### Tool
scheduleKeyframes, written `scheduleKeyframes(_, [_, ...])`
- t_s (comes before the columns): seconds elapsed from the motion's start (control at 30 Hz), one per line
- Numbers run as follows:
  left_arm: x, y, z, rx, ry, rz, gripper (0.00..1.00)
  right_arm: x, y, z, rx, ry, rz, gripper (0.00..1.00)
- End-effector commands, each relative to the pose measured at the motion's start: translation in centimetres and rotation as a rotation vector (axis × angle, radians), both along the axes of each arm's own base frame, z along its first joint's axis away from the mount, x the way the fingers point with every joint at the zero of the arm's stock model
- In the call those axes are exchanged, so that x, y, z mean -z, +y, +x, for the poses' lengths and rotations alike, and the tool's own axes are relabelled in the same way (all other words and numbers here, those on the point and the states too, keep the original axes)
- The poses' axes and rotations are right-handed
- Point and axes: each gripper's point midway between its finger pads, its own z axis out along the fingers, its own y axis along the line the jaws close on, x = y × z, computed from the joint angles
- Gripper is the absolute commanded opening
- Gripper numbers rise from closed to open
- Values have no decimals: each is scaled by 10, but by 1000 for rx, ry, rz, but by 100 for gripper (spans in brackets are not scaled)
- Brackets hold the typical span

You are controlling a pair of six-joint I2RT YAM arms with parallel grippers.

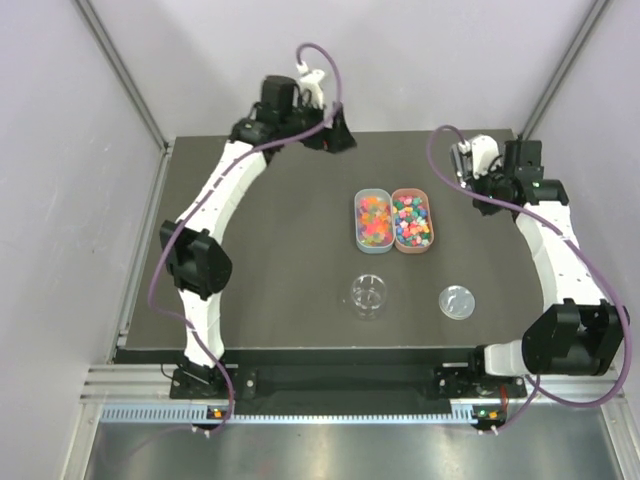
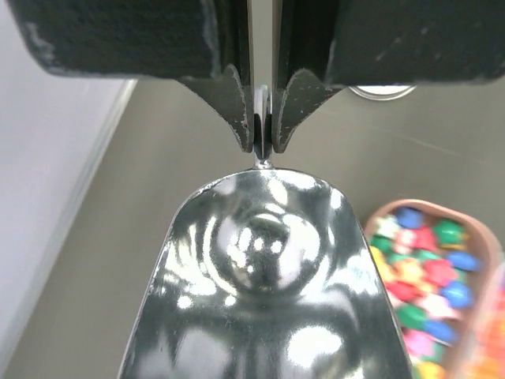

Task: Pack the candies
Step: Pick up the spatula from the center of the board.

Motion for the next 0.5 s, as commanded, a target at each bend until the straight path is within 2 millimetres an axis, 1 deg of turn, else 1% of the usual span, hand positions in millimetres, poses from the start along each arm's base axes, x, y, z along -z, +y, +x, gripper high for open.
scheduleKeyframes(0.0, [-40,3,-17,89,158,-234,89,-20,38,-3,-179,-31,71,0])
scheduleKeyframes(0.03, [-44,2,-20,112,160,-257,87,-20,53,-5,-243,-30,62,0])
scheduleKeyframes(0.07, [-46,1,-21,125,157,-272,85,-19,59,-8,-273,-18,66,0])
scheduleKeyframes(0.1, [-52,-3,-30,172,159,-297,83,-18,67,-11,-308,2,82,0])
scheduleKeyframes(0.13, [-55,-6,-33,199,166,-318,81,-17,76,-14,-349,15,83,0])
scheduleKeyframes(0.17, [-59,-11,-33,216,170,-355,79,-22,83,-14,-373,11,87,0])
scheduleKeyframes(0.2, [-60,-14,-36,239,180,-370,77,-17,91,-19,-402,38,101,0])
scheduleKeyframes(0.23, [-60,-16,-37,252,193,-382,76,-17,102,-21,-439,48,101,0])
scheduleKeyframes(0.27, [-60,-20,-39,265,190,-385,75,-19,107,-21,-454,45,97,0])
scheduleKeyframes(0.3, [-59,-22,-38,275,186,-386,74,-19,116,-21,-474,42,89,0])
scheduleKeyframes(0.33, [-59,-24,-40,291,187,-386,72,-19,120,-21,-481,42,89,0])
scheduleKeyframes(0.4, [-49,-27,-44,296,217,-364,72,-19,130,-21,-503,41,76,0])
scheduleKeyframes(0.47, [-39,-32,-50,302,215,-328,68,-16,134,-20,-513,48,62,0])
